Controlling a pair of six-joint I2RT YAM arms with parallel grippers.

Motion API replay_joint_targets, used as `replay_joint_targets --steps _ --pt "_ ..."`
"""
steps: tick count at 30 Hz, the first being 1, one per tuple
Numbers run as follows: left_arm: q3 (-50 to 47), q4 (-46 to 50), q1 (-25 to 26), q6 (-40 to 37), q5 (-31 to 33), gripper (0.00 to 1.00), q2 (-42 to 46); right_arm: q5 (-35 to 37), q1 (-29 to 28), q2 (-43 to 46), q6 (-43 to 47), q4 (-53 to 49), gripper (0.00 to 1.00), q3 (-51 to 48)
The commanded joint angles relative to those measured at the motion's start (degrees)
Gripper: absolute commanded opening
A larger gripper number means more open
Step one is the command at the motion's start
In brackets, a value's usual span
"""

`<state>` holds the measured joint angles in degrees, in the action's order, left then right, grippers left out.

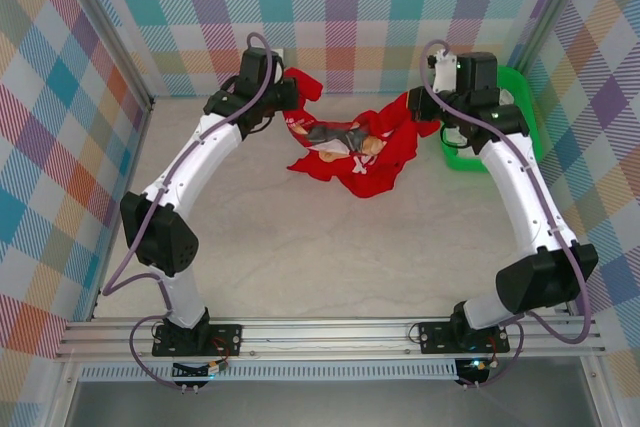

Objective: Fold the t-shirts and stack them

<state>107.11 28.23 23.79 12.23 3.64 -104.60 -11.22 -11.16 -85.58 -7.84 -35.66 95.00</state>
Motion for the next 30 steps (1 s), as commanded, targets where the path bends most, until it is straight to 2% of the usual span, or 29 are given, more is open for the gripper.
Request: replay_joint_targets --steps 1,6,11,14,18,23,30 --pt "-6.36 -7.21 -1.71 1.00 -1.48 0.00 3.61 -6.76 0.28 1.07 2.13 0.82 0.00 1.05" --pt "-24.41 -20.04 -2.08 3.38 -0.92 0.00 12.58 -21.38 0.35 9.39 2.14 8.52 0.00 -9.93" --pt "-38.55 -24.79 -2.17 5.57 1.52 0.00 20.19 -34.31 -0.04 19.56 -0.41 14.44 0.00 -22.53" --pt "-44.48 -25.90 -2.09 6.57 2.86 0.00 24.17 -38.04 -1.77 25.20 -2.36 16.98 0.00 -29.78" --pt "-49.66 -26.27 -2.11 7.15 4.79 0.00 28.15 -38.22 -7.74 31.32 -3.36 16.74 0.00 -39.46" --pt "-54.60 -24.82 -2.15 9.18 9.62 0.00 31.12 -32.73 -14.02 36.68 -7.05 17.35 0.00 -50.73" --pt "-61.38 -20.40 -2.15 18.65 23.64 0.00 33.08 -29.76 -17.99 39.98 -17.47 23.77 0.00 -65.24"
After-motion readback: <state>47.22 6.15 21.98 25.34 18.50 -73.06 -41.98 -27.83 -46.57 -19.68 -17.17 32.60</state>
